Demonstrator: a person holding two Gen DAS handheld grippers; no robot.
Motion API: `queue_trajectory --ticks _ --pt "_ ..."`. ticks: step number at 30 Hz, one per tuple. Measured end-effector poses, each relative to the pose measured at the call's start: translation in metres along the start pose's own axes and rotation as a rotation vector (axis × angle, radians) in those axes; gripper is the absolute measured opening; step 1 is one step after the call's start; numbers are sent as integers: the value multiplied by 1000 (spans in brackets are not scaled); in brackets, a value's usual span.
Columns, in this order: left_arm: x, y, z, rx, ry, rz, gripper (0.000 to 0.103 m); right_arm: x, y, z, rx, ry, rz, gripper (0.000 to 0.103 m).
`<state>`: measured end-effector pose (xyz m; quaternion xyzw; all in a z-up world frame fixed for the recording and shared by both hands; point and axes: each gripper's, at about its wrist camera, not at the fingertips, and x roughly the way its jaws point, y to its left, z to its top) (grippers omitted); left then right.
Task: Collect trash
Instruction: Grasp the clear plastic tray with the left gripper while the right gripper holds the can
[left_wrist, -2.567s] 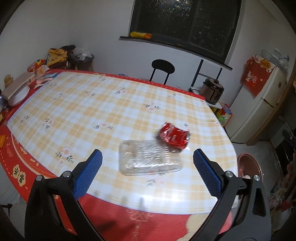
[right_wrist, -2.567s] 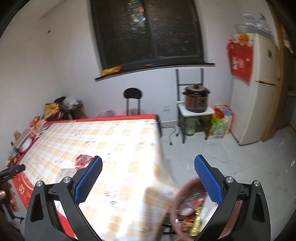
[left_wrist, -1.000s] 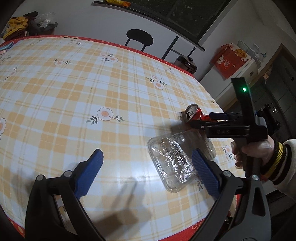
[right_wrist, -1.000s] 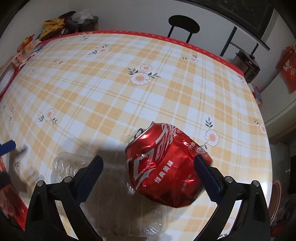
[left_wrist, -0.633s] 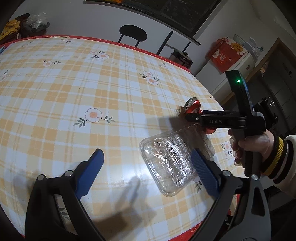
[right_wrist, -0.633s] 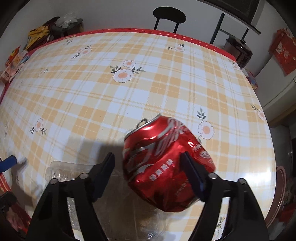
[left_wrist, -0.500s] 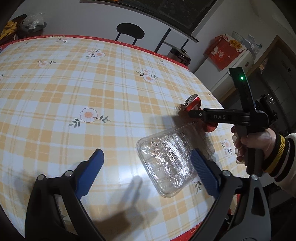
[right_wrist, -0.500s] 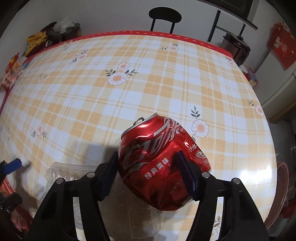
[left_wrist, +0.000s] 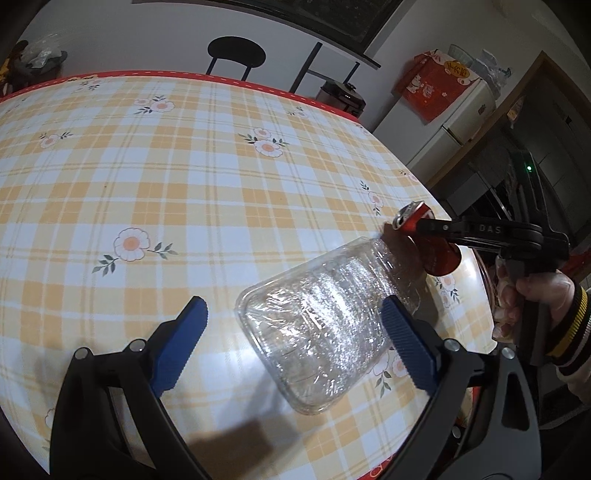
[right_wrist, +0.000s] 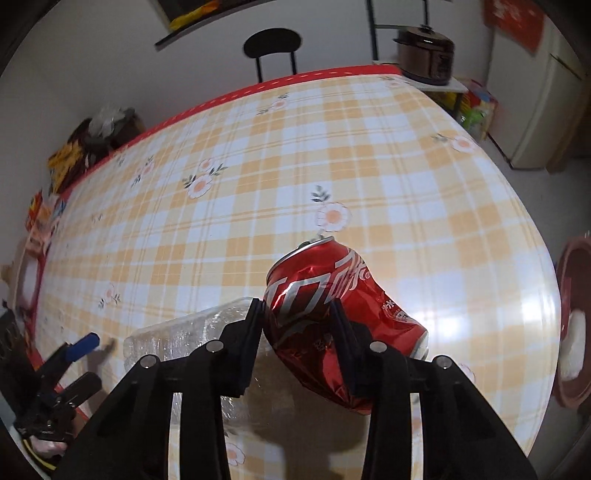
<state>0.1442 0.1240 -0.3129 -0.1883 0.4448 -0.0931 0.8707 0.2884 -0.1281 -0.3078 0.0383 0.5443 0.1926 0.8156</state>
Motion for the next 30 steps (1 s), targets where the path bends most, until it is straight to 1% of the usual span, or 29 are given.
queue_trajectory --ticks 5,7,11,14,16,19,22,25,28,30 --pt "10 -8 3 23 20 -11 93 -16 -35 -11 145 -33 56 37" --pt "14 -12 4 34 28 -15 93 -22 -47 -16 183 -45 59 38" --pt "23 -21 6 70 47 -21 93 -31 -62 -23 212 -63 53 39" --pt "29 -32 8 126 60 -17 94 -37 -71 -28 240 -77 52 41" --pt "34 -41 10 184 70 -8 94 -40 -77 -33 257 -82 59 42" --pt "45 -56 10 301 95 7 96 -43 -84 -38 274 -86 83 44" --pt "63 -70 8 448 152 18 96 -44 -84 -41 273 -85 93 45" --pt "74 -81 6 572 186 14 97 -46 -84 -45 271 -85 100 45" --pt "85 -89 7 663 221 7 97 -47 -84 -48 271 -84 108 46" --pt "94 -94 6 729 247 18 98 -47 -84 -49 267 -82 110 47"
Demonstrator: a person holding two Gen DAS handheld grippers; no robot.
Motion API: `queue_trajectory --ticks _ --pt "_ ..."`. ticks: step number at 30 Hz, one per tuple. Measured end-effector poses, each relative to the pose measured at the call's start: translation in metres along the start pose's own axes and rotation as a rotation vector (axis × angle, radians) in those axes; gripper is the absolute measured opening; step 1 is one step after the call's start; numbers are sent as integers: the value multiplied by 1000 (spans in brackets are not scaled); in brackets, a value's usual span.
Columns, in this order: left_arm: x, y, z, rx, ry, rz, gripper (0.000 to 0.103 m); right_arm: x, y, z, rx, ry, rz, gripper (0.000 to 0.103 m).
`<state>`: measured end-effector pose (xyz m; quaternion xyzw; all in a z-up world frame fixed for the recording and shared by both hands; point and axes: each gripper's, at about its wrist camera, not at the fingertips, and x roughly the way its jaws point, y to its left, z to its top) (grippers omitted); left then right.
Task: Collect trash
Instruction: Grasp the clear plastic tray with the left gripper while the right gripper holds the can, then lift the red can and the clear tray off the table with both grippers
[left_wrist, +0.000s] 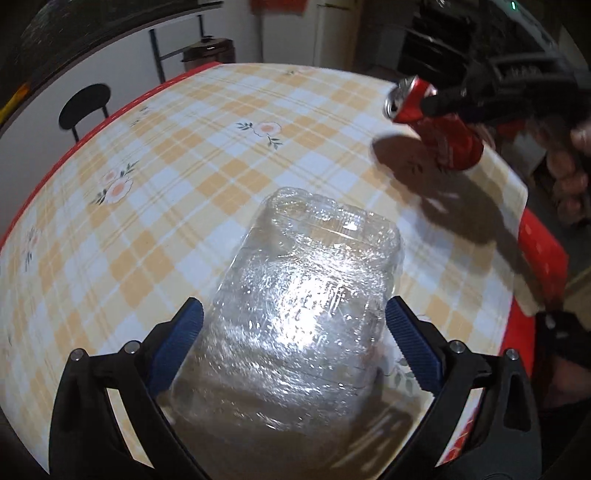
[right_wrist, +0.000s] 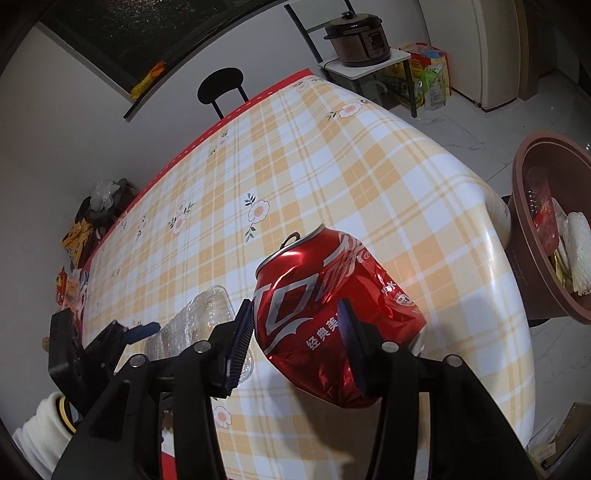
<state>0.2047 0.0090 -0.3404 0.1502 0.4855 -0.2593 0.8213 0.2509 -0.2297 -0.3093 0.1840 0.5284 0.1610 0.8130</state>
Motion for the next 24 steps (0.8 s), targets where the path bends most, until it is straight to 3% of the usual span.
queue_trajectory --ticks 9,10,12,14,16,17,18,20,24 --pt "5 2 5 8 -1 -26 96 1 7 -5 -54 13 -28 47" --pt "2 6 6 -18 -19 -42 87 1 9 -5 -70 13 -39 47" --pt "-6 18 7 -101 -44 -41 43 2 15 -5 -115 18 -63 42" --pt "-9 33 5 -184 -45 -50 30 1 19 -5 -138 15 -57 36" --pt "-11 36 1 -209 -52 -63 30 -1 21 -4 -143 11 -68 34" --pt "-12 34 0 -207 -51 -64 37 -2 21 -3 -138 8 -60 34" --pt "-13 31 -1 -203 -47 -74 59 -4 22 -2 -135 7 -56 33" --pt "-18 22 -3 -183 -58 -133 80 -7 22 -1 -137 6 -55 32" --pt "-17 -3 -2 -56 -41 -123 88 -9 21 0 -128 2 -50 31"
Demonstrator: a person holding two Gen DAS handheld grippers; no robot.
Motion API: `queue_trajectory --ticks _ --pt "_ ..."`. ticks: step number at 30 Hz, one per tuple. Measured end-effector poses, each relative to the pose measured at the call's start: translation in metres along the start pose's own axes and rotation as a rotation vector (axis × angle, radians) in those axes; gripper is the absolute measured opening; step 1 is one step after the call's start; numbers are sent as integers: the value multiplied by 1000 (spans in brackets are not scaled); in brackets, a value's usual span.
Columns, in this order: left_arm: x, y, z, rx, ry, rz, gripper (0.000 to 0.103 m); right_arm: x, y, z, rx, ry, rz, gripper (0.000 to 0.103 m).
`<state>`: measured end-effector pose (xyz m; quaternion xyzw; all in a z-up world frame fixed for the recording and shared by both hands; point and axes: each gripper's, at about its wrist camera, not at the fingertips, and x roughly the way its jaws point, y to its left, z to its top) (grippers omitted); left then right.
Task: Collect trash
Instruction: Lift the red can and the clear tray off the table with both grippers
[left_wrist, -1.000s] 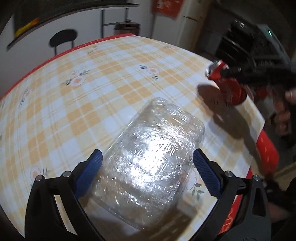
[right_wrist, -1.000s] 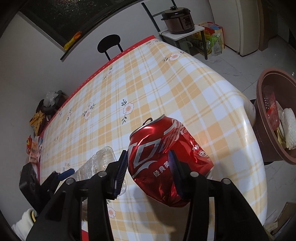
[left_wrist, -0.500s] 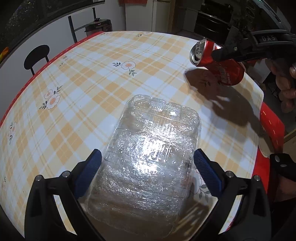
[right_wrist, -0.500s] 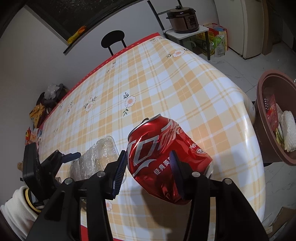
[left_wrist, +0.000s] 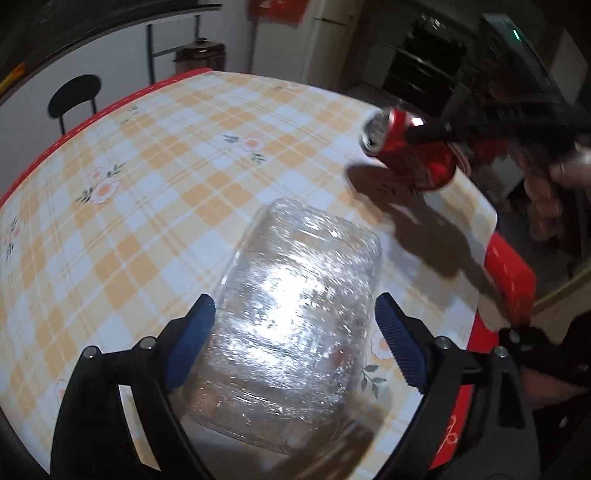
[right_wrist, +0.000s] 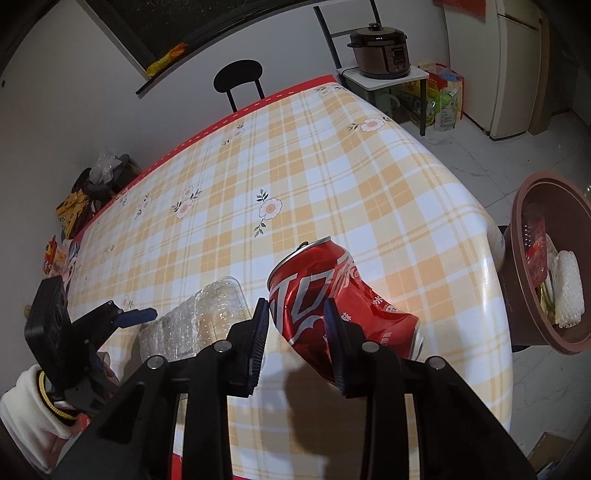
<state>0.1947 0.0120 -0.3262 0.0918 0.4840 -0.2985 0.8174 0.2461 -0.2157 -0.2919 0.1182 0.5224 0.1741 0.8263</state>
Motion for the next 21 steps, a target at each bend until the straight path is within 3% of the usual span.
queue_trajectory --ticks 6,21 --pt "20 -14 2 112 61 98 97 1 1 0 -2 3 -3 31" --pt "37 -8 14 104 77 45 98 3 2 0 -4 5 -1 32"
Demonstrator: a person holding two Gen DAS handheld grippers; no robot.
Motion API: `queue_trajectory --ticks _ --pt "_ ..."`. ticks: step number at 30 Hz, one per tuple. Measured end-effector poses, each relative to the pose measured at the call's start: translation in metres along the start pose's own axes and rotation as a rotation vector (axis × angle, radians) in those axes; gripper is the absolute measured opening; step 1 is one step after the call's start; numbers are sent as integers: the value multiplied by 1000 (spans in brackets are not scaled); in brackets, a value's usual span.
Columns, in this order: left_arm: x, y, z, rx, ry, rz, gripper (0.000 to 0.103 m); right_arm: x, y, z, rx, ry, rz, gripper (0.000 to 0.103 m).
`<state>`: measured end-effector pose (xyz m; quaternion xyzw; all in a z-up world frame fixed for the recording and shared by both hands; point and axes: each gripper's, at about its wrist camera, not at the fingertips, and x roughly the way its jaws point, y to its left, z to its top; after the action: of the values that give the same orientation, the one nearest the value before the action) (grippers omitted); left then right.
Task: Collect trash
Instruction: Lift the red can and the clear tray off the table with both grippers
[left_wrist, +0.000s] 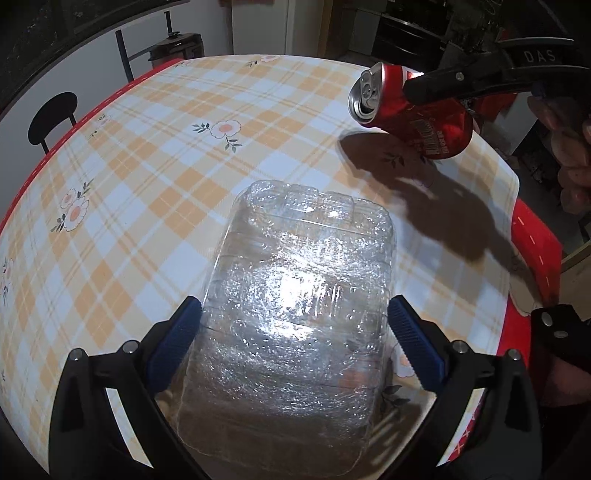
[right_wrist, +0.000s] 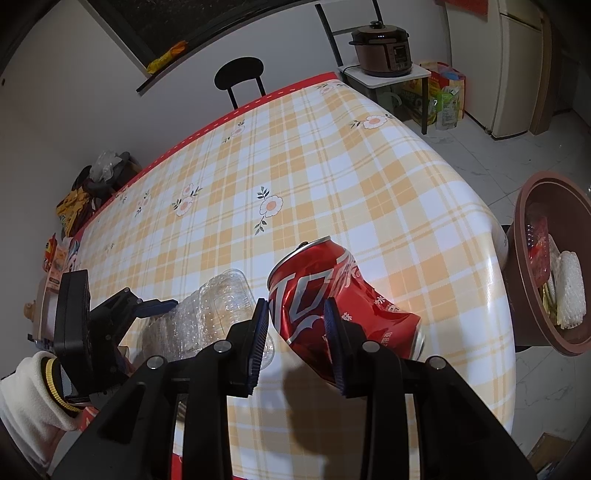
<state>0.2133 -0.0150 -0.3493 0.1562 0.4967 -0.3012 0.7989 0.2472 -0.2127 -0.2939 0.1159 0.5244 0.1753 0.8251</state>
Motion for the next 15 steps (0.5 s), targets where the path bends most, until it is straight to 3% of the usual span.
queue_trajectory --ticks 6,11,15 --pt "-4 -2 -4 -17 -19 -8 97 0 0 0 0 0 1 32" --pt "-16 0 -8 -78 -46 -55 96 1 1 1 7 2 19 30" --pt "-35 6 -13 -171 -111 -70 96 -3 6 4 -4 -1 45 27"
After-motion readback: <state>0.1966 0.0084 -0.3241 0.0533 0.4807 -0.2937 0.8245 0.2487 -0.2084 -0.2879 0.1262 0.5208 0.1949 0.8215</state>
